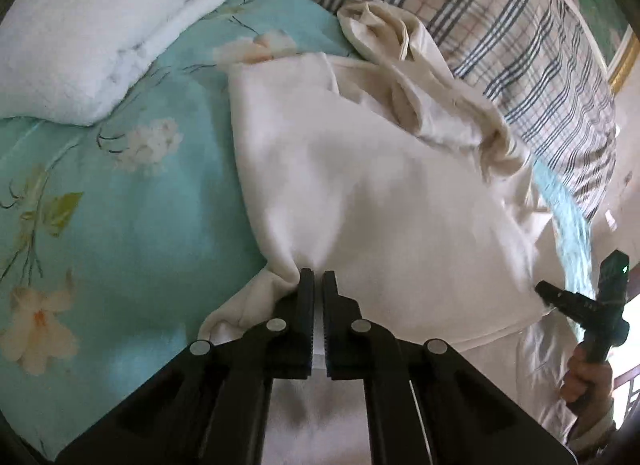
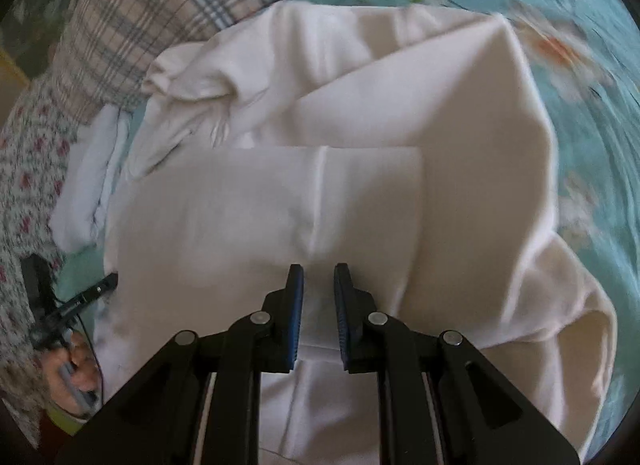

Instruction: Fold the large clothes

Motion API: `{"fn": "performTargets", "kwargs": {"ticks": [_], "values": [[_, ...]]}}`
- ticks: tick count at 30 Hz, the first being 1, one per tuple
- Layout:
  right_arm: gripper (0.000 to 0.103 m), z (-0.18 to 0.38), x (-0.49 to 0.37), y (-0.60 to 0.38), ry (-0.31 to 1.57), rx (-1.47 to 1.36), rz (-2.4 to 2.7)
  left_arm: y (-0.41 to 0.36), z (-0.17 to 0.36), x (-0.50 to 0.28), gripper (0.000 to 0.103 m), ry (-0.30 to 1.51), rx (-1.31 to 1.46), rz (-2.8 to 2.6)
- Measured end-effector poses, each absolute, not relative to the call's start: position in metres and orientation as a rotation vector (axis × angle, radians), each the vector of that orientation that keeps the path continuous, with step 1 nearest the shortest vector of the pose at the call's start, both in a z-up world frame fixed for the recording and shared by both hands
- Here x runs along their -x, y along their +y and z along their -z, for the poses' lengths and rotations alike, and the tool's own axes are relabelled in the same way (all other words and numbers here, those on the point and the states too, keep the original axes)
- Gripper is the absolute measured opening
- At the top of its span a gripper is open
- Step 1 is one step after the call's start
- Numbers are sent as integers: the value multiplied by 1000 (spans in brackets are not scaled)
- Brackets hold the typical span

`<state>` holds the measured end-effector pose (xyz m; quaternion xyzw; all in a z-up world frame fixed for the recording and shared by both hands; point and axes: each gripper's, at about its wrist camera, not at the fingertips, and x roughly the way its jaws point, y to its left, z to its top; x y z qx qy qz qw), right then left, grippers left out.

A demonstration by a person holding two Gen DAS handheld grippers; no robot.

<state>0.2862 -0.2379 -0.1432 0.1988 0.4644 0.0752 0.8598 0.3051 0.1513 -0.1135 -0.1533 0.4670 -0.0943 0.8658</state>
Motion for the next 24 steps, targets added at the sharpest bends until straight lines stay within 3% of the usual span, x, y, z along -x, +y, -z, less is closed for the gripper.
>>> {"fn": "performTargets", "kwargs": {"ticks": [2, 4, 7, 9, 10, 15, 19, 23, 24], "values": [[16, 137, -286, -239, 964, -422, -164, 144, 104, -305, 13, 968, 295, 201], [16, 129, -291, -235, 921, -416, -165, 137, 98, -311, 36, 965, 303, 216], [22, 111, -306, -223, 896, -392, -199, 129, 80, -330, 43, 955, 353, 249], [37, 95, -323, -214, 873, -364, -223, 123, 69, -351, 47, 945, 399, 272], [38, 85, -332, -209, 850, -340, -237, 122, 62, -359, 51, 938, 415, 281], [38, 41, -394, -179, 768, -229, -288, 111, 46, -422, 60, 936, 465, 243], [40, 26, -453, -146, 759, -123, -321, 114, 55, -481, 60, 960, 491, 183], [64, 29, -509, -105, 759, 31, -335, 120, 65, -532, 60, 958, 466, 139], [65, 34, -522, -96, 768, 57, -346, 120, 68, -544, 60, 963, 458, 134]]}}
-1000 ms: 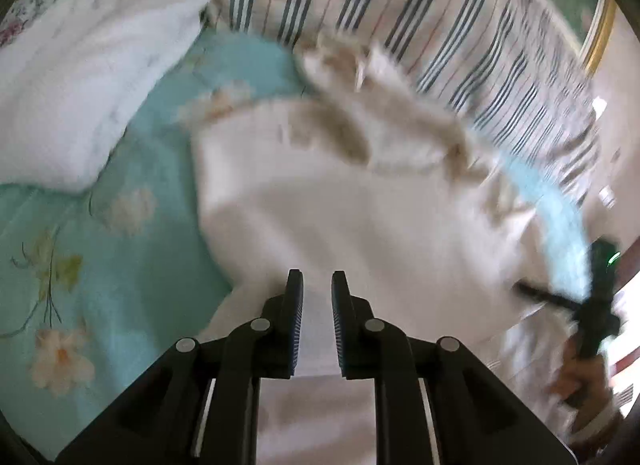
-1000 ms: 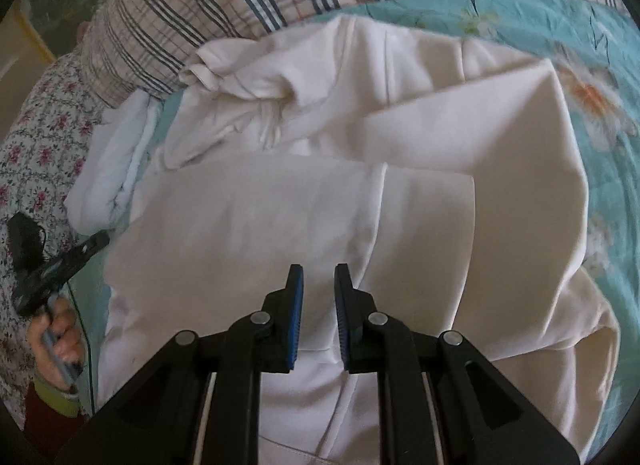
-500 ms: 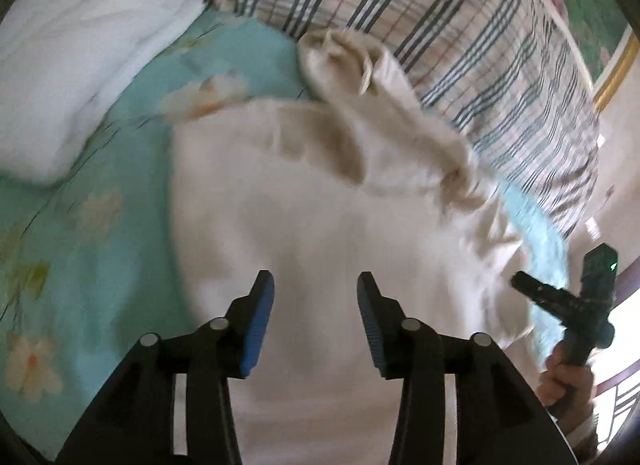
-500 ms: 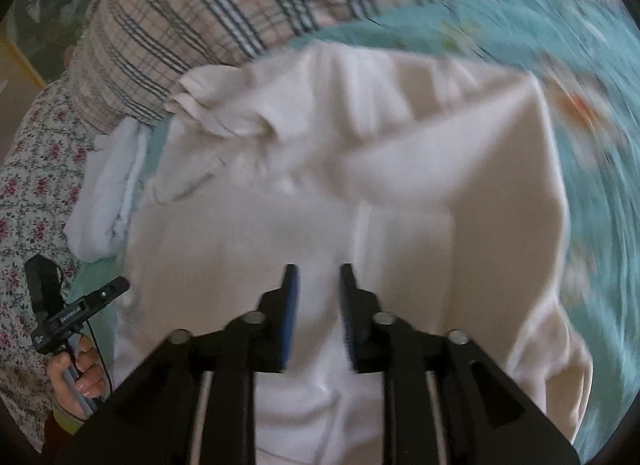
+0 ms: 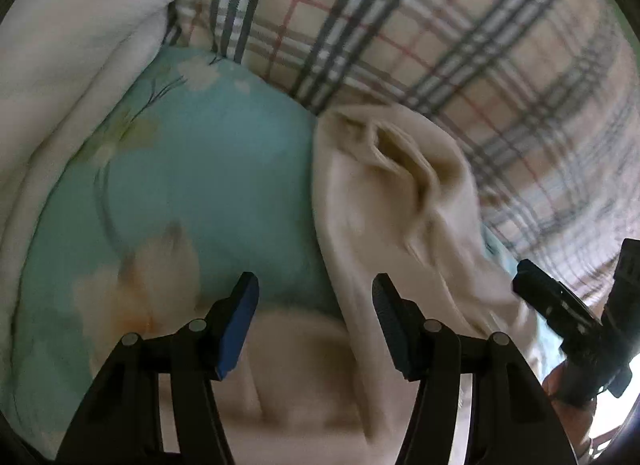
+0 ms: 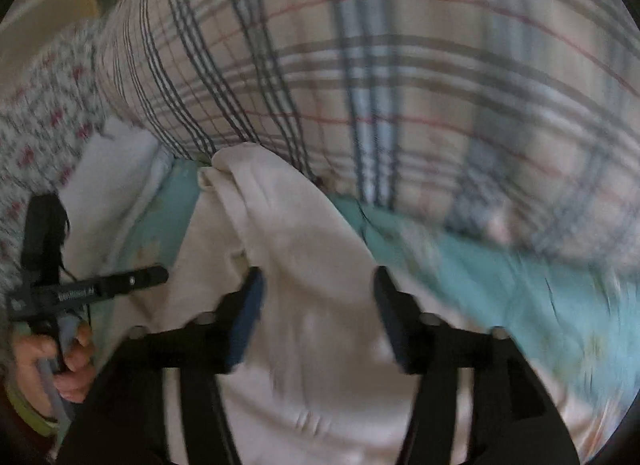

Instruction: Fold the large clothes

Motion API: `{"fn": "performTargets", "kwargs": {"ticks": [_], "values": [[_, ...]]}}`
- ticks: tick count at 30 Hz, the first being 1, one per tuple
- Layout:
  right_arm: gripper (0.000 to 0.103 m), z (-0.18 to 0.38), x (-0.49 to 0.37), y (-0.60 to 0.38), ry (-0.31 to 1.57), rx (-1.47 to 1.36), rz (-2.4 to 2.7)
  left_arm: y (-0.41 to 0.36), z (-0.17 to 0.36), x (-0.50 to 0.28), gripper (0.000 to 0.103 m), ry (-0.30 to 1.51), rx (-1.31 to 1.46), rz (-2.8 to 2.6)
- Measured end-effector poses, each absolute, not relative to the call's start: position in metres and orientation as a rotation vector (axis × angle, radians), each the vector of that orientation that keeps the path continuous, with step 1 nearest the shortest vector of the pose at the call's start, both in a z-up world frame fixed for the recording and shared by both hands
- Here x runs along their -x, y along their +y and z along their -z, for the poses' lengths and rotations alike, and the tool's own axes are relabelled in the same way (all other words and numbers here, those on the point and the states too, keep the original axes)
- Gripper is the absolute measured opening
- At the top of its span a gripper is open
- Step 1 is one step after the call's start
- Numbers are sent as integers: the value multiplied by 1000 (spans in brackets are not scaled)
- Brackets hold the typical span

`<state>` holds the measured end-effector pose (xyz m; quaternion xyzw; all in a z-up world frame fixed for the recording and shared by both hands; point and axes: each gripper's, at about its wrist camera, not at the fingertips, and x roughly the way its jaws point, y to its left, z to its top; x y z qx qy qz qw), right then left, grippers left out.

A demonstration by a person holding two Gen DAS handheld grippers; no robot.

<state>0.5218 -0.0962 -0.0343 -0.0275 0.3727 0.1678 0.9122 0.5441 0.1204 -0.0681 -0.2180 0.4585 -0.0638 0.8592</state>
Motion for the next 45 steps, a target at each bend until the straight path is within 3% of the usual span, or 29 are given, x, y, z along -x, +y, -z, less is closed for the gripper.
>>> {"fn": "performTargets", "kwargs": {"ticks": [3, 5, 6, 7, 8, 14, 20, 25, 33, 34, 38, 45], "values": [[65, 52, -550, -79, 806, 116, -339, 116, 79, -572, 57, 984, 427, 145], [65, 65, -567, -69, 834, 148, -323, 112, 80, -582, 41, 971, 382, 133], [52, 67, -573, -67, 835, 157, -312, 109, 79, -586, 15, 968, 358, 130], [32, 67, -577, -67, 834, 157, -302, 107, 79, -588, 2, 971, 356, 150], [7, 66, -579, -69, 843, 148, -290, 106, 77, -588, 2, 964, 360, 167], [6, 29, -543, -94, 746, 77, -303, 89, 29, -540, 0, 781, 246, 180], [6, -13, -440, -149, 575, -59, -311, 62, -14, -438, 0, 622, 151, 258], [6, 15, -359, -178, 611, -93, -314, 35, 14, -379, 0, 708, 139, 341], [6, 69, -344, -211, 799, -194, -246, 12, 26, -387, 0, 804, 220, 452], [8, 64, -346, -214, 786, -212, -241, 10, 25, -392, 0, 810, 225, 463], [50, 34, -368, -219, 690, -247, -220, 2, 32, -418, 0, 834, 272, 508], [54, 42, -470, -173, 850, -41, -189, -12, 69, -455, 0, 948, 373, 577]]}}
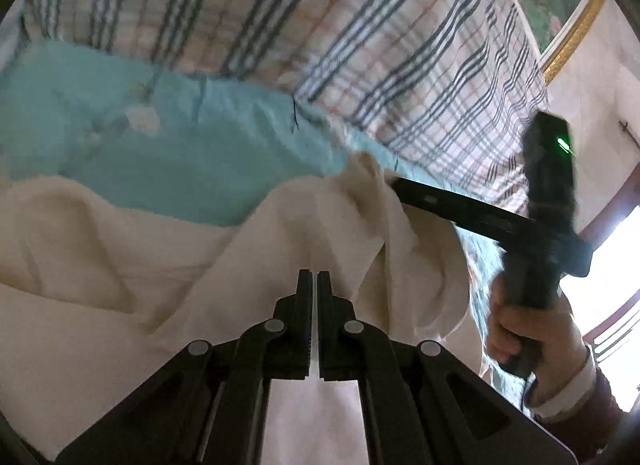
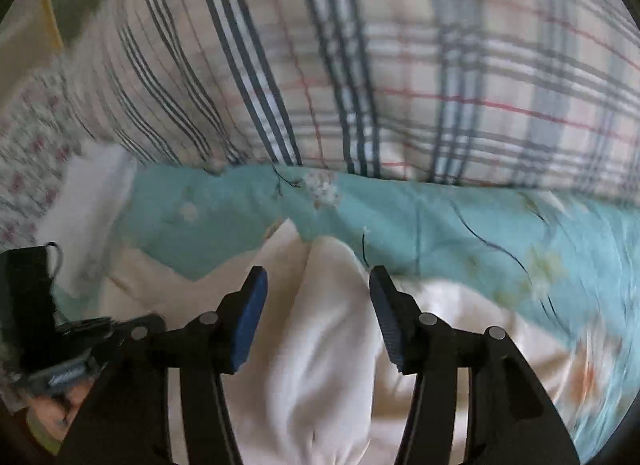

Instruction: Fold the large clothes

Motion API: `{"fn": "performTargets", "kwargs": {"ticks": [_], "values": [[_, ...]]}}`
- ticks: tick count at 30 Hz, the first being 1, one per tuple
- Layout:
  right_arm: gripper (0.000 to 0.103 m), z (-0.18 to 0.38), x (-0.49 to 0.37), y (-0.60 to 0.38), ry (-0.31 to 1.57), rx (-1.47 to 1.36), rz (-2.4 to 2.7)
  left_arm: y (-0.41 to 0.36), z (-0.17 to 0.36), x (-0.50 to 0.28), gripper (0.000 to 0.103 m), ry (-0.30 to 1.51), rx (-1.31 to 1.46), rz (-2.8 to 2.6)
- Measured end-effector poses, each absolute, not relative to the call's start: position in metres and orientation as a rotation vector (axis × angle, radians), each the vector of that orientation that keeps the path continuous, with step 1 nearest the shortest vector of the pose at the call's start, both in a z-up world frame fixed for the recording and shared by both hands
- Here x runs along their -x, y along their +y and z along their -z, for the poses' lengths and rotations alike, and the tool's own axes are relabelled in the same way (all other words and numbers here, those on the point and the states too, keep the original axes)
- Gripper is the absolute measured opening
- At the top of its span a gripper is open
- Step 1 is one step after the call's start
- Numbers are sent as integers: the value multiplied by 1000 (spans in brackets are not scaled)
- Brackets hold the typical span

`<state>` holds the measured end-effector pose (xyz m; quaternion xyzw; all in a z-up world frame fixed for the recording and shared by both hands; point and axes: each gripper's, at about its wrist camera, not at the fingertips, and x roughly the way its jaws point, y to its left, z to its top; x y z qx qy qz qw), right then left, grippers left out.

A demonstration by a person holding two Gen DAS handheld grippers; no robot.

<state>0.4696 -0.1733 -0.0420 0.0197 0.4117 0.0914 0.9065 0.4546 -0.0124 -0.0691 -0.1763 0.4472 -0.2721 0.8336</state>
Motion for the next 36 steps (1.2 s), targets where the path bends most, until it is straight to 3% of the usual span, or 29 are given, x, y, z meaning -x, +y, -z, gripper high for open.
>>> {"fn": "performTargets", "kwargs": {"ticks": [1, 3, 10, 13, 17, 19, 20, 22, 24, 25, 30, 33, 34, 35, 36], "values": [[53, 48, -477, -169, 879, 0, -162, -16, 76, -457, 0, 968, 374, 587], [6, 55, -485, -169, 902, 28, -143, -23, 86, -458, 0, 993, 378, 610], [6, -13, -393, -164, 597, -97, -601, -14, 111, -454, 0, 1048, 487, 602], [6, -20, -334, -152, 568, 10, -759, 7, 110, -436, 11, 1029, 526, 580], [8, 13, -291, -147, 665, 95, -829, 35, 114, -404, 25, 1034, 637, 570], [12, 37, -286, -147, 752, 104, -804, 46, 116, -387, 45, 1044, 692, 576], [15, 48, -284, -149, 788, 93, -787, 52, 117, -378, 49, 1047, 723, 581], [26, 61, -278, -156, 832, 35, -769, 58, 112, -363, 56, 1042, 767, 592], [56, 69, -271, -165, 834, -37, -760, 57, 98, -357, 60, 1037, 769, 612], [60, 69, -265, -168, 821, -66, -753, 54, 87, -355, 64, 1035, 756, 626], [60, 71, -250, -178, 792, -158, -714, 13, 49, -373, 80, 1072, 679, 652], [60, 71, -244, -186, 775, -206, -664, -14, 47, -393, 78, 1131, 607, 625], [60, 71, -244, -193, 771, -240, -632, -21, 48, -398, 70, 1139, 578, 615], [60, 72, -247, -202, 774, -282, -586, -28, 51, -404, 59, 1148, 552, 613], [60, 75, -251, -208, 785, -315, -547, -32, 55, -409, 26, 1160, 543, 620]]}}
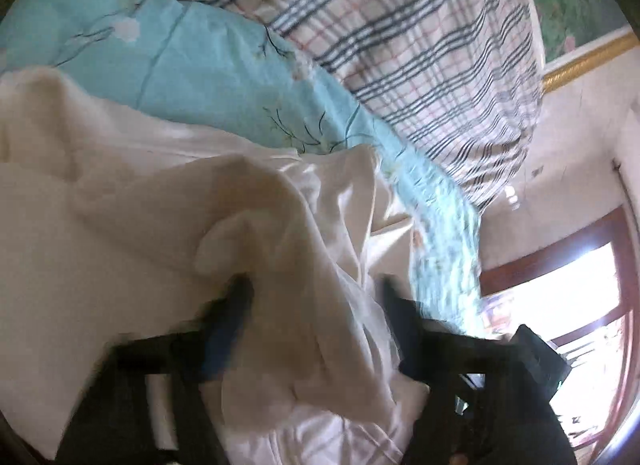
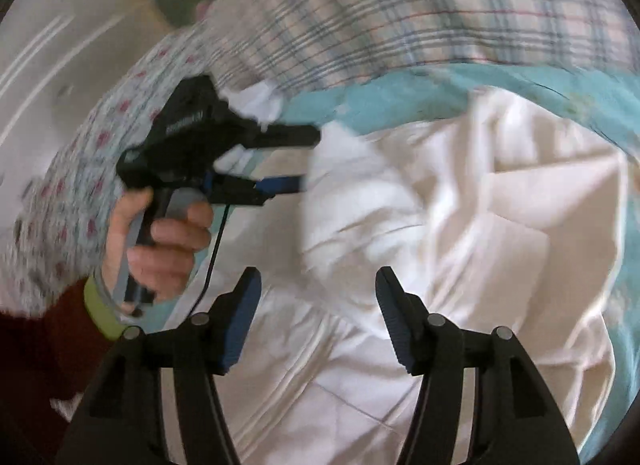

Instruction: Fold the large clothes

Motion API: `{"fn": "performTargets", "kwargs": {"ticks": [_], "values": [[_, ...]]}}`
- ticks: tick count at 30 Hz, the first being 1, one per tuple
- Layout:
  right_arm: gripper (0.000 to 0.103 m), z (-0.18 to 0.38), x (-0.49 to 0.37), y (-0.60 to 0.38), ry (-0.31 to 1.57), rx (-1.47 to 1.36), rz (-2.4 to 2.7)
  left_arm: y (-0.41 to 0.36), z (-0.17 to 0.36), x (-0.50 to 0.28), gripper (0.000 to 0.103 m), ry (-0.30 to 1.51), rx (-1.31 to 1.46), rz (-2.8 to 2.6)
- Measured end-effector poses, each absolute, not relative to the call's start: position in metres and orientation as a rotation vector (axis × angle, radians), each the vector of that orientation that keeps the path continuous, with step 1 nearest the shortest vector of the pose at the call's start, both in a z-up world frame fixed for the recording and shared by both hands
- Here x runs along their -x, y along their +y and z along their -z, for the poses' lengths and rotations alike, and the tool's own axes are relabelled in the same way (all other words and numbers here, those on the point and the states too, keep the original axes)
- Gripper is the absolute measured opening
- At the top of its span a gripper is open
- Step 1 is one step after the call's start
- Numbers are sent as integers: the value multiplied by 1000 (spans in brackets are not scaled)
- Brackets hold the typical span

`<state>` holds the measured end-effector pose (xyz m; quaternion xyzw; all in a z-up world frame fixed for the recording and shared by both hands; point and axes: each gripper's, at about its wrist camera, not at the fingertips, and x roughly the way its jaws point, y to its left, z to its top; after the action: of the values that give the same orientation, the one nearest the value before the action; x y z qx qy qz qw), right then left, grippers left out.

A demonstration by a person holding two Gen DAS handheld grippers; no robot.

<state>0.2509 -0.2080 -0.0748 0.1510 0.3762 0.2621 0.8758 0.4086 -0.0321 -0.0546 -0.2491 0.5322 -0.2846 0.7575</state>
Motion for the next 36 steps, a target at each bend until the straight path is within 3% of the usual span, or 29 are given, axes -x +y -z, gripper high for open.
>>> {"fn": "performTargets", "kwargs": {"ticks": [1, 9, 10, 11, 12, 17, 20, 29, 30, 32, 34, 35, 36], "values": [[60, 79, -257, -217, 807, -359, -499, -35, 59, -411, 0, 1181, 539, 630], [52, 120, -310, -249, 917, -637, -335, -9, 39, -373, 2, 1022, 534, 651], [47, 126, -317, -244, 947, -634, -330, -4, 35, -368, 1, 997, 538, 657], [21, 132, -325, -238, 973, -635, -336, 1, 29, -365, 1, 971, 541, 664], [5, 133, -330, -234, 985, -635, -344, 6, 23, -362, 1, 944, 536, 664], [4, 65, -323, -246, 658, -714, -479, 46, -33, -336, 1, 679, 497, 701], [4, 38, -315, -262, 506, -750, -533, 55, -26, -324, 1, 638, 484, 715], [8, 116, -286, -264, 738, -670, -406, 46, 90, -301, 1, 914, 509, 651], [8, 120, -283, -266, 752, -686, -397, 46, 92, -299, 4, 931, 508, 651], [8, 126, -277, -271, 778, -707, -379, 50, 92, -296, 23, 962, 516, 638], [10, 127, -271, -274, 788, -721, -370, 58, 85, -294, 58, 942, 539, 613], [18, 125, -269, -274, 789, -730, -372, 65, 80, -295, 66, 929, 561, 588], [32, 124, -267, -274, 787, -731, -373, 69, 76, -296, 71, 923, 578, 580]]}}
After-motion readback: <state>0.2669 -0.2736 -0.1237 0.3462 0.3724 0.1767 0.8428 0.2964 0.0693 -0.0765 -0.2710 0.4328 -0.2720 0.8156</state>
